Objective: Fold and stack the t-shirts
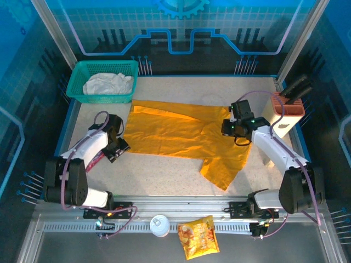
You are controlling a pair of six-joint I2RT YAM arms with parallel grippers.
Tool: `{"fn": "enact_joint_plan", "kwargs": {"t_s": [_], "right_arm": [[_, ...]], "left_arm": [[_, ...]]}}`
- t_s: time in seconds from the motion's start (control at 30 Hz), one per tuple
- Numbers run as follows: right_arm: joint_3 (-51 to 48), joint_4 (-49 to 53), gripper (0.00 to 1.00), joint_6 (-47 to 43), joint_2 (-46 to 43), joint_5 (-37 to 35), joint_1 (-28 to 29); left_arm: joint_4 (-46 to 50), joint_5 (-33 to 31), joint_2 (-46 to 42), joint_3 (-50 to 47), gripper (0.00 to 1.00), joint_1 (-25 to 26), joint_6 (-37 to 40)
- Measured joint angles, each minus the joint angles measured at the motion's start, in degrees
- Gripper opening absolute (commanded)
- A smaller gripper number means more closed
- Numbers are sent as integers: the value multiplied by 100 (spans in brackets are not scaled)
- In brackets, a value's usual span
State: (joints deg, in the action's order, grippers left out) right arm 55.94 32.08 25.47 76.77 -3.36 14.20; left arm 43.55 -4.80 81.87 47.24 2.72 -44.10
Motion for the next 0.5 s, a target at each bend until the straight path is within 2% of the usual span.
{"fn": "enact_joint_plan", "kwargs": {"t_s": [0.3,0.5], "right_arm": [[-341,-92,18,-142,-7,306,-304],[-389,-122,18,-162,-28,396,-352]], "left_arm": [[-531,-120,911,232,52,-90,-205],[-728,-201,1143,520,51,-92,-219]]}}
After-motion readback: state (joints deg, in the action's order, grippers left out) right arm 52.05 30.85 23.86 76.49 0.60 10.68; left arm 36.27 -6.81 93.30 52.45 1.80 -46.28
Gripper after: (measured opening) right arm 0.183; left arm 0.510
